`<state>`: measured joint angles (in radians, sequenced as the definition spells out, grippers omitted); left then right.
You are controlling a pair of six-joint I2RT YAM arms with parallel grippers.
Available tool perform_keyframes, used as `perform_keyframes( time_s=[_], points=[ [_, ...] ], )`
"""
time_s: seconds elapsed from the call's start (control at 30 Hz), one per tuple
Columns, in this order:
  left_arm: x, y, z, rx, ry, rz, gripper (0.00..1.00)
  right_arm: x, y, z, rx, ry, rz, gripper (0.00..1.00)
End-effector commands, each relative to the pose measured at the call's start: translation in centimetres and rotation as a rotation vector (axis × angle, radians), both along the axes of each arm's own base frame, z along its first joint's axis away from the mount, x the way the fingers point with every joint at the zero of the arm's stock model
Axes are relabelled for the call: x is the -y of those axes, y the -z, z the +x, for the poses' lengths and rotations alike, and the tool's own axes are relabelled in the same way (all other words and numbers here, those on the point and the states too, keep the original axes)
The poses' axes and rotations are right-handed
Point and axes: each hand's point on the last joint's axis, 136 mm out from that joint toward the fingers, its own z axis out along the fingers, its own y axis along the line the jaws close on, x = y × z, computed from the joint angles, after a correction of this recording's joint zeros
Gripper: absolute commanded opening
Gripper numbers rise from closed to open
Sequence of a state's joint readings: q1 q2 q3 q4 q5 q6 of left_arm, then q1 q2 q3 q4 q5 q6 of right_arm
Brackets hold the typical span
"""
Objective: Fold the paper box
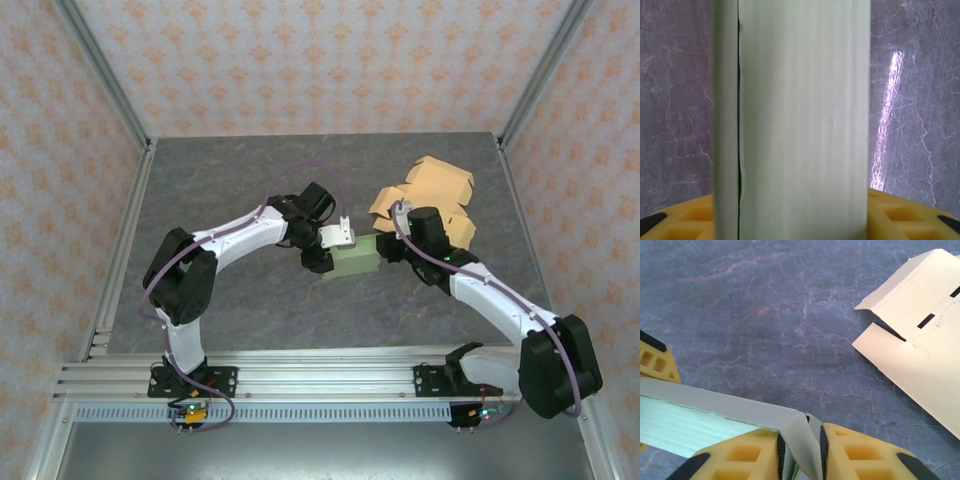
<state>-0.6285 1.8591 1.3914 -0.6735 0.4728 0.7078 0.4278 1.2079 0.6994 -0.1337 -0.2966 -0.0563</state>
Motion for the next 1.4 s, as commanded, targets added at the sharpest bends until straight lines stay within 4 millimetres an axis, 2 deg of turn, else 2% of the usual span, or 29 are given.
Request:
perform_keyframes(
  time_s=[0.0,0.13,0.2,0.3,0.4,0.43,0.6,0.93,1.13,1.37],
  points=[
    [0.4,-1.0,-0.1,0.021,-0.01,-0.029,0.51,0.5,0.2,0.2,-0.001,0.003,-0.086,0.29],
    [0.5,-1.0,-0.1,0.025,-0.011,-0.035,0.5,0.5,0.1,0.8,-0.006,0.02,-0.084,0.25],
    [0.5,-1.0,0.1,0.031,-0.023,-0.04,0.5,0.4,-0.5,1.2,-0.006,0.047,-0.063,0.21],
    [0.8,-1.3,0.9,0.046,-0.07,-0.053,0.5,-0.4,-1.6,1.4,-0.04,0.071,0.006,0.2],
    [1.2,-1.4,1.3,0.048,-0.094,-0.072,0.5,-1.1,-1.8,1.0,-0.129,0.112,0.072,0.19],
    [1.2,-1.4,1.4,0.051,-0.102,-0.078,0.5,-1.2,-1.8,0.8,-0.156,0.116,0.064,0.15],
    [1.3,-1.1,1.5,0.055,-0.116,-0.084,0.47,-1.9,-1.5,-0.1,-0.184,0.101,-0.018,0.14],
    [0.7,-0.4,1.5,0.063,-0.106,-0.045,0.47,-0.5,1.1,0.1,-0.175,0.131,-0.122,0.13],
    [0.5,-0.3,1.1,0.091,-0.066,-0.02,0.47,-0.8,1.8,-0.2,-0.164,0.098,-0.112,0.13],
    [0.1,-0.1,1.2,0.103,-0.073,-0.006,0.47,-0.2,2.4,-0.3,-0.15,0.094,-0.124,0.13]
  ],
)
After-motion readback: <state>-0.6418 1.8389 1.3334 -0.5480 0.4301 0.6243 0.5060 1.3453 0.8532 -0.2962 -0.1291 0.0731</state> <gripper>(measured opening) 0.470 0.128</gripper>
